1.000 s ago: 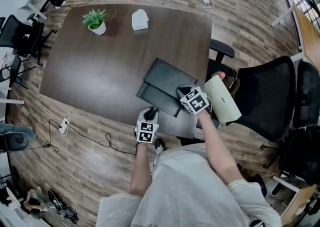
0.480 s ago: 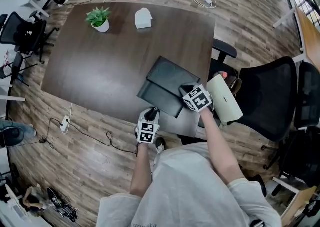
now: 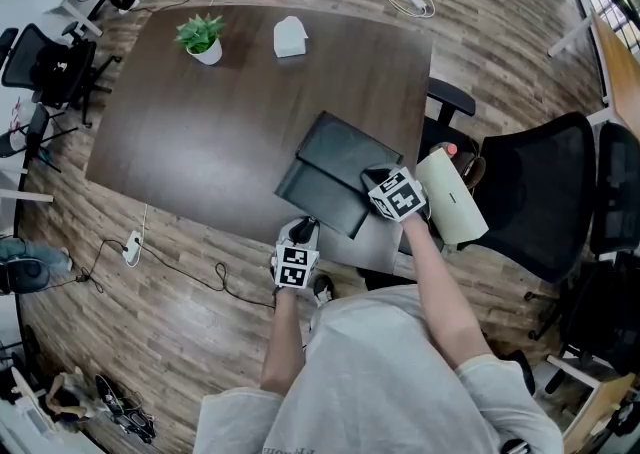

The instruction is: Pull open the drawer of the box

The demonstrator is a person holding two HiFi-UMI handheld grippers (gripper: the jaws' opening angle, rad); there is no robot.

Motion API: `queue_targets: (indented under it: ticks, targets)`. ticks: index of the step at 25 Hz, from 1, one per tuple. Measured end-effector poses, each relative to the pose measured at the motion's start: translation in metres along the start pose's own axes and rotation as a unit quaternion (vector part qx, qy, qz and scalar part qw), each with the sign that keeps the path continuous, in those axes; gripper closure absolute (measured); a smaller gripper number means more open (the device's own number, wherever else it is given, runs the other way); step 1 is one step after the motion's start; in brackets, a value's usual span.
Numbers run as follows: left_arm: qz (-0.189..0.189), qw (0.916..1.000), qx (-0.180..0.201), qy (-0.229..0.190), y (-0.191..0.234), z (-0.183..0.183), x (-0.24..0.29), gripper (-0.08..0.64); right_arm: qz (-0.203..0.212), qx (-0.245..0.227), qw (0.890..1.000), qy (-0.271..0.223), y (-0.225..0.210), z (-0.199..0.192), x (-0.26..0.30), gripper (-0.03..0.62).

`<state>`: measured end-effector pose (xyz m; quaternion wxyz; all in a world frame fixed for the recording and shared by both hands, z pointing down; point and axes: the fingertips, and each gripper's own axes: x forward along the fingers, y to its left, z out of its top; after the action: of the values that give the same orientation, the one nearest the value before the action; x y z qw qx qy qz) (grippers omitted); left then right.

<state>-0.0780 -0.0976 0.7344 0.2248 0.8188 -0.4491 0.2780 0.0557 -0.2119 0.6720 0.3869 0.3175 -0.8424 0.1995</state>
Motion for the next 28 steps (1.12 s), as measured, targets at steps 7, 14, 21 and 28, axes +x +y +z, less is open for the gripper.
queue_targets:
  ticks: [7,14,21,28]
  targets:
    - [0.006,1.0000,-0.001,0.003,0.002,-0.007,-0.005,0.426,-0.001,-0.004,1.000,-0.002,0.000,0.000,0.001,0.591]
    - [0.012,0.9999,0.003,0.000,0.004,-0.010,-0.005,0.426,-0.003,-0.008,1.000,-0.003,0.001,0.000,0.001,0.591]
    - [0.023,0.9997,-0.004,0.008,0.011,-0.009,-0.014,0.424,-0.009,-0.009,1.000,-0.006,-0.001,0.000,0.002,0.591]
    - [0.031,0.9995,-0.005,-0.009,0.015,0.008,-0.035,0.425,-0.011,0.028,0.999,-0.030,0.021,-0.008,-0.009,0.591]
